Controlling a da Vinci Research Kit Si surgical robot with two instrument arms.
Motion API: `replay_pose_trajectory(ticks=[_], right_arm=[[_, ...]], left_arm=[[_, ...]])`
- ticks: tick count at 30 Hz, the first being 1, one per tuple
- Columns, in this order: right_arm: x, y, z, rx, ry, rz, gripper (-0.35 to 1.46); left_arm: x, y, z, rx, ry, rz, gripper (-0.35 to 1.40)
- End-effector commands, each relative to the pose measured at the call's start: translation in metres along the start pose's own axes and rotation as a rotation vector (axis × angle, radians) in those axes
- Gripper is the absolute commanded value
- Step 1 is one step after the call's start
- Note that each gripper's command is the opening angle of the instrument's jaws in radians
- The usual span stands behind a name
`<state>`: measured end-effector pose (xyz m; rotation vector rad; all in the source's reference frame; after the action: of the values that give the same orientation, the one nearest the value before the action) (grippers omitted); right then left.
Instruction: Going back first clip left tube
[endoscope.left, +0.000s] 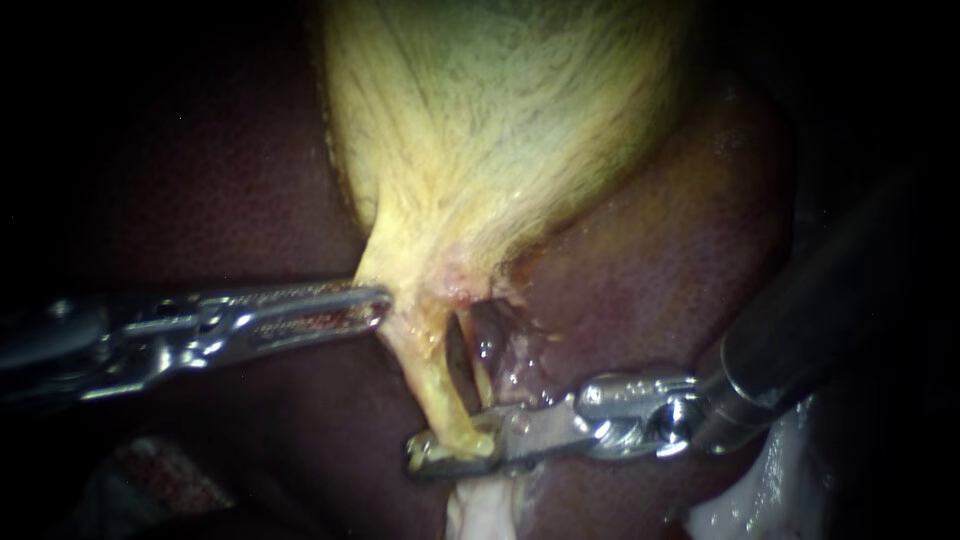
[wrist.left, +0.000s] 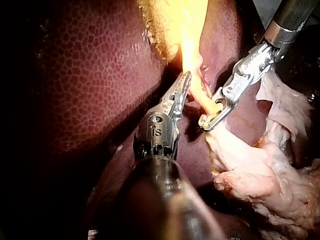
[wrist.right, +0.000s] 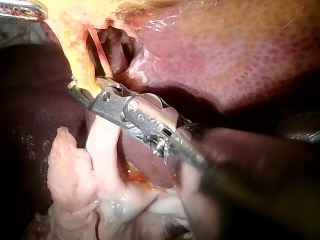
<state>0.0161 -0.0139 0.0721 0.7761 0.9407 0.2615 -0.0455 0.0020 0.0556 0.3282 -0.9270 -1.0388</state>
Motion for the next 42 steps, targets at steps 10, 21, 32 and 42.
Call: replay_pose_trajectory(ticks=[10, 21, 32, 42], right_arm=[[-0.0001, 0.0, 0.0, 0.0, -0.003, 0.001, -0.35], [0.0, 0.0003, 0.0002, 0.002, 0.008, -0.04, 0.24], [0.0007, 0.0015, 0.0005, -0.066, 0.044, -0.323, 0.58], [0.0016, 0.0019, -0.0012, -0.102, 0.046, -0.402, 0.6]], left_arm=[[0.0, -0.0001, -0.0001, 0.0, 0.0, 0.0, -0.05], [0.0, -0.0002, -0.0001, 0.0, 0.0, 0.0, -0.05], [0.0, -0.0003, -0.0002, 0.0, -0.001, 0.0, -0.05], [0.0, -0.0004, -0.0003, 0.0, -0.001, 0.0, -0.05]])
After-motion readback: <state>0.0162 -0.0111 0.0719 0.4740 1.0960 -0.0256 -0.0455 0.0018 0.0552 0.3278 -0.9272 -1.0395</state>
